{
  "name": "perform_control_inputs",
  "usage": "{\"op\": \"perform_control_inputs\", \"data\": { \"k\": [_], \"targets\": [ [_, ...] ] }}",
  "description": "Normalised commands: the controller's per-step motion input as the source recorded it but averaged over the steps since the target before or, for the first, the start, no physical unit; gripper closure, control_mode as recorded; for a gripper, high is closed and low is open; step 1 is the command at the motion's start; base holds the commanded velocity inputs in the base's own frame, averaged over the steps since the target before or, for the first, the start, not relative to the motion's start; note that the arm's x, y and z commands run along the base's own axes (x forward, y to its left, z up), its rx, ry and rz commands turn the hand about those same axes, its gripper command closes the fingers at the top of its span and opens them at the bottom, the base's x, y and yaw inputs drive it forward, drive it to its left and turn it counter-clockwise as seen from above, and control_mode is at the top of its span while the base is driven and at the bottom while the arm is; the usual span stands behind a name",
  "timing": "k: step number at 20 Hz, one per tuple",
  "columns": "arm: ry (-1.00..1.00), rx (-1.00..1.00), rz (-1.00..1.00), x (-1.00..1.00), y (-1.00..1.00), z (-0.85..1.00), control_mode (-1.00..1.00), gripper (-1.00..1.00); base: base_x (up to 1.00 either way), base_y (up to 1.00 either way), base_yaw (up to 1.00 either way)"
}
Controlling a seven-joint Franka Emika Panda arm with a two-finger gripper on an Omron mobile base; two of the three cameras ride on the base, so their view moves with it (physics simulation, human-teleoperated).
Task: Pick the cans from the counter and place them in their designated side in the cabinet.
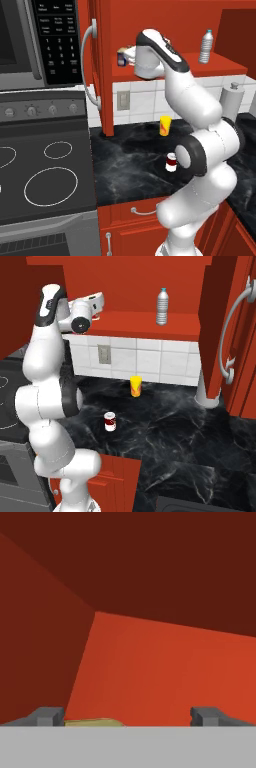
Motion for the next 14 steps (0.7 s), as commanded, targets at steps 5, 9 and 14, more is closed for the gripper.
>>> {"op": "perform_control_inputs", "data": {
  "k": [5, 9, 14],
  "targets": [
    [0.0, 0.0, 0.05, -0.58, -0.22, 0.0, -1.0, -1.0, 0.0, 0.0, 0.0],
    [0.01, -0.01, 0.04, -0.65, -0.22, 0.01, -1.0, -1.0, 0.0, 0.0, 0.0],
    [0.04, -0.03, 0.04, -0.69, -0.24, 0.06, -1.0, -1.0, 0.0, 0.0, 0.0]
  ]
}}
